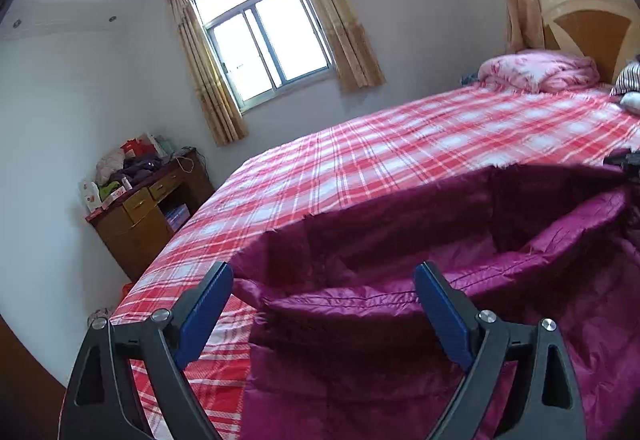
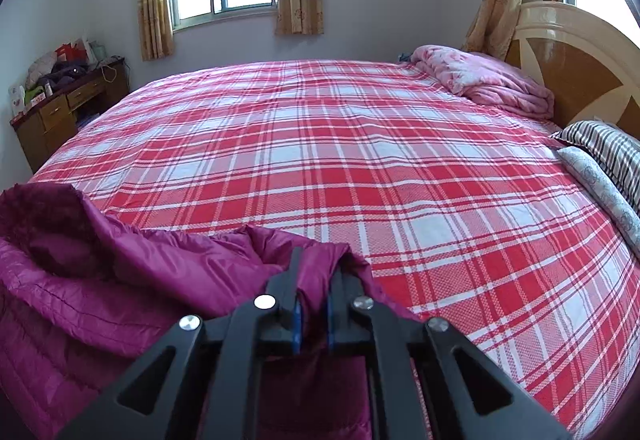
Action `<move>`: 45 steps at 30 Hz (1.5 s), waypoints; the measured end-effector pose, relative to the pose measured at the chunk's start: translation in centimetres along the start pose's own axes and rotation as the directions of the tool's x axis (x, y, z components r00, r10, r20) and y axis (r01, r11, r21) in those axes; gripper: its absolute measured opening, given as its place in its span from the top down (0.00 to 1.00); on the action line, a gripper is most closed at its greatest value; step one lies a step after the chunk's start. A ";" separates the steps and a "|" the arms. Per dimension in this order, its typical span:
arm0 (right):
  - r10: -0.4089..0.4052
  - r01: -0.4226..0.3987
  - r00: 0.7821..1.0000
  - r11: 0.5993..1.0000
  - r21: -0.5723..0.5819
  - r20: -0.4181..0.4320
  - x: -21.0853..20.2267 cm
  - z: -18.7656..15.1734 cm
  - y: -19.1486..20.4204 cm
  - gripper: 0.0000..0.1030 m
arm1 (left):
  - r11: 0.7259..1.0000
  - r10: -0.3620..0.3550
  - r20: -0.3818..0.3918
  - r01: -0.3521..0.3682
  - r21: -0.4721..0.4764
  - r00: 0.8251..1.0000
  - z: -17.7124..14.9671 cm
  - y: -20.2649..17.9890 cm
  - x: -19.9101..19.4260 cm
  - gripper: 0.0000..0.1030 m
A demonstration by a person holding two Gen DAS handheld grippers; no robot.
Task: Fold large clothes
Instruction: 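Lay the hem on the jacket and open both tools, then press the folded jacket flat with both open tools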
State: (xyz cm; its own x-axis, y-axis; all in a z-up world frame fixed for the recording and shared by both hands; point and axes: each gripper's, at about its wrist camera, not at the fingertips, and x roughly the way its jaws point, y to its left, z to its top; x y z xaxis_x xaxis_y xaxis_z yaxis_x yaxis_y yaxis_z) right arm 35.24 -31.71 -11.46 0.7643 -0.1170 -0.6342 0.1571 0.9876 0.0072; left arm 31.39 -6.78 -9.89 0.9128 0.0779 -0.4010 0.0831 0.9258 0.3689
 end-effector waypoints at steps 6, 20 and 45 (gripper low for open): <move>0.000 -0.008 0.995 0.997 0.078 0.102 -3.4 -0.6 0.4 0.11 | 0.995 0.088 -0.134 -0.092 -0.024 0.987 -1.6 -1.0 4.5 0.10; 0.070 -0.074 0.997 0.991 -0.116 -0.034 0.5 -2.9 9.2 0.22 | 0.987 0.090 0.022 -0.086 -0.138 0.996 1.8 1.8 -2.2 0.08; 0.009 -0.011 0.989 1.000 -0.011 -0.150 5.3 -3.7 7.4 0.14 | 0.996 0.053 -0.328 -0.076 -0.057 0.943 -1.8 -2.7 11.2 0.06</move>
State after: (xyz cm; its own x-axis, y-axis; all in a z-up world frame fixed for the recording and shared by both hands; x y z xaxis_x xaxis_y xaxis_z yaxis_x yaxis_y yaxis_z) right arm 38.19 -24.68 -17.64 0.6633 -0.0905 -0.7429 0.1418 0.9899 0.0060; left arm 40.62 -7.78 -16.91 0.7341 0.2440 -0.6336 -0.0092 0.9367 0.3500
